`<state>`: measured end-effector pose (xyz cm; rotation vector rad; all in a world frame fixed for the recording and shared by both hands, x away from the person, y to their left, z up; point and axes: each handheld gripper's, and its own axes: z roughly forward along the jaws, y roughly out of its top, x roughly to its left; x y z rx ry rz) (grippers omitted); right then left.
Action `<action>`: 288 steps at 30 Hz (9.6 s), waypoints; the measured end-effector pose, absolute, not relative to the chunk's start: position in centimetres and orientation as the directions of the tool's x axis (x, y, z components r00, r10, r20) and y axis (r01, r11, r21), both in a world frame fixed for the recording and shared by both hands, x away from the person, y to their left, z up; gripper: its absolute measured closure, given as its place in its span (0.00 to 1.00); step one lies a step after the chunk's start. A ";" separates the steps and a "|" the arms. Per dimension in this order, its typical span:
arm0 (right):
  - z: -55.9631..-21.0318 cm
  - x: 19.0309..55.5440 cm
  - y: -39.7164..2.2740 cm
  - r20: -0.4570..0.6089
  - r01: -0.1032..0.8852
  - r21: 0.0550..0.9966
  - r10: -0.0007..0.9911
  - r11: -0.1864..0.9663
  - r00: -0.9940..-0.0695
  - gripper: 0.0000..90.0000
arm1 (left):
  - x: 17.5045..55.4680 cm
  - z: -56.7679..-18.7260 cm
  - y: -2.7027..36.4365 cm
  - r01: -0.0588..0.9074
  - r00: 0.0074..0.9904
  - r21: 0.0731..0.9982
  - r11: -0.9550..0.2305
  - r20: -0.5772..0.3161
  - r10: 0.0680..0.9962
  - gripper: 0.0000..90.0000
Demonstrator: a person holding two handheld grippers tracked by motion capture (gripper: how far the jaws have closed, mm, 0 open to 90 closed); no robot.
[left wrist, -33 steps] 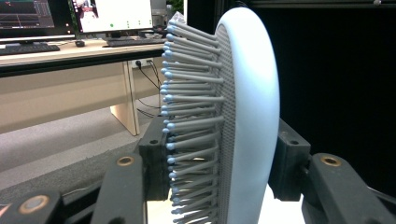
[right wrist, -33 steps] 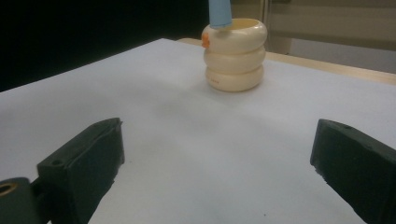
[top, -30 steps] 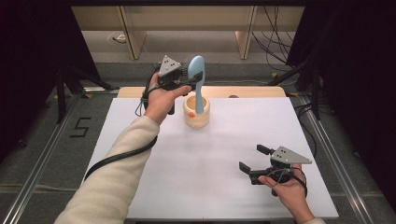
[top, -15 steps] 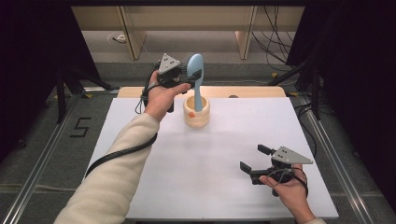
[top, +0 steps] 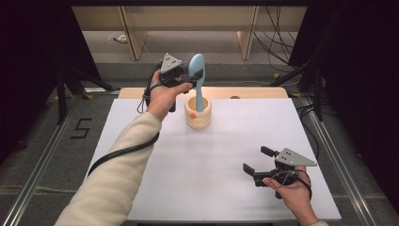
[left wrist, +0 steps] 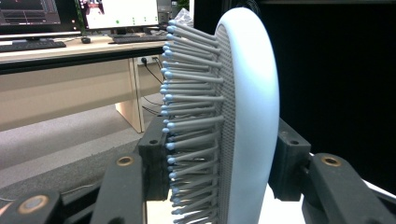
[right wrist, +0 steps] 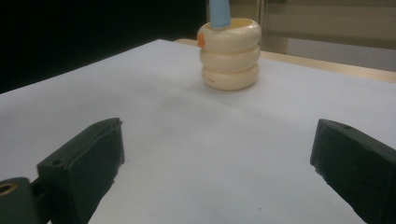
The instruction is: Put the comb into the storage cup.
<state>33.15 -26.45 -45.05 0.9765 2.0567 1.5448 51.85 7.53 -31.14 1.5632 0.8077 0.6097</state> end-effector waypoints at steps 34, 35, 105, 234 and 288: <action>-45.2 32.9 -26.8 0.103 0.302 0.942 0.732 0.146 -0.674 0.04 | 53.5 -31.8 7.5 0.151 0.604 0.987 -0.052 -0.051 0.795 0.56; -45.2 32.9 -26.8 0.103 0.302 0.942 0.732 0.146 -0.674 0.04 | 53.5 -31.8 7.5 0.151 0.604 0.987 -0.052 -0.051 0.795 0.56; -45.3 32.9 -26.8 0.104 0.303 0.941 0.728 0.148 -0.677 0.05 | 55.5 -36.8 6.8 0.244 0.560 0.969 -0.030 -0.116 0.820 0.55; -45.4 32.9 -26.5 0.094 0.310 0.936 0.728 0.168 -0.679 0.05 | 53.1 -41.1 11.3 0.508 0.343 0.855 0.104 -0.311 0.886 0.07; -45.3 33.0 -26.7 0.089 0.307 0.938 0.740 0.163 -0.666 0.04 | 44.8 -43.5 16.1 0.479 0.403 0.878 -0.030 -0.189 0.896 0.04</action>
